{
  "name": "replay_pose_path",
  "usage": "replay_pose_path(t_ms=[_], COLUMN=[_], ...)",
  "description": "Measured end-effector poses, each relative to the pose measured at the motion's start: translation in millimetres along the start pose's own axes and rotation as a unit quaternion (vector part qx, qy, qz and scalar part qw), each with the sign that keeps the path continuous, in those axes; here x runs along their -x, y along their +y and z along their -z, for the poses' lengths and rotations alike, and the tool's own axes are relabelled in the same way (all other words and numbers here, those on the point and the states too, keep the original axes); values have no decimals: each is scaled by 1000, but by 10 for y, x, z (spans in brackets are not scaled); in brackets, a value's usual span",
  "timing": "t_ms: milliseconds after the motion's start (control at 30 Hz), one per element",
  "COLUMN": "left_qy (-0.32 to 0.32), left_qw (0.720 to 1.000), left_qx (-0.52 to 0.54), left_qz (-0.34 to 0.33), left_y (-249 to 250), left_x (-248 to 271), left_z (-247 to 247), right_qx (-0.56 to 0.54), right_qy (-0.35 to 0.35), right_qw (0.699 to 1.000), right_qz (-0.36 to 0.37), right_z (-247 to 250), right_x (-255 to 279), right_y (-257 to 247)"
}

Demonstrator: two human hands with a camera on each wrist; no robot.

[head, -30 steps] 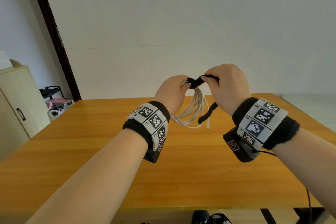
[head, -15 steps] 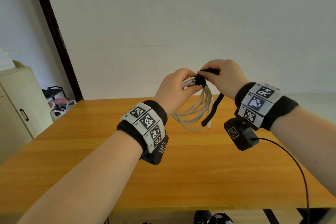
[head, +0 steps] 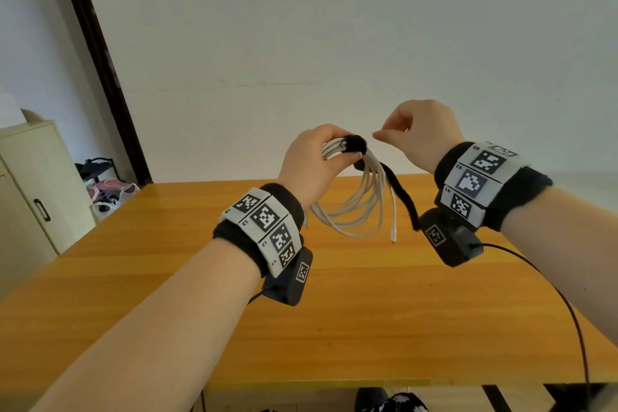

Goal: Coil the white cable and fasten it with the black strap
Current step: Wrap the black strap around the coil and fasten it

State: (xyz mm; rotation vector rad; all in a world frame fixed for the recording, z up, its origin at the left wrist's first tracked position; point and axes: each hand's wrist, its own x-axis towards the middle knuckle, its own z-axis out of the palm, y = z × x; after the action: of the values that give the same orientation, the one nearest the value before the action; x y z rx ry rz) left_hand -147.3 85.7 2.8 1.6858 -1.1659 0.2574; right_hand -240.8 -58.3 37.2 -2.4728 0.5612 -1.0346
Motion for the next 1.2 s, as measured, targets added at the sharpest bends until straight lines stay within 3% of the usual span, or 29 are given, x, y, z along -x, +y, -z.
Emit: replay_pose_path(t_ms=[100, 333, 567, 833, 967, 1200], left_qy=[11, 60, 48, 13, 19, 5], left_qw=[1000, 994, 984, 994, 996, 991], left_qx=[-8, 9, 80, 16, -46, -113], left_qz=[28, 92, 150, 108, 74, 74], left_y=[-81, -149, -139, -97, -141, -218], left_x=[-22, -50, -43, -65, -61, -32], left_z=[-6, -51, -126, -116, -130, -119], right_qx=[-44, -89, -157, -211, -72, 29], right_qy=[0, -134, -83, -58, -43, 9], right_qw=[999, 987, 982, 971, 996, 994], right_qz=[5, -13, -62, -93, -12, 107], right_z=[10, -168, -383, -376, -337, -157], right_x=[96, 386, 459, 431, 440, 445], right_y=[-99, -157, -204, -177, -149, -131])
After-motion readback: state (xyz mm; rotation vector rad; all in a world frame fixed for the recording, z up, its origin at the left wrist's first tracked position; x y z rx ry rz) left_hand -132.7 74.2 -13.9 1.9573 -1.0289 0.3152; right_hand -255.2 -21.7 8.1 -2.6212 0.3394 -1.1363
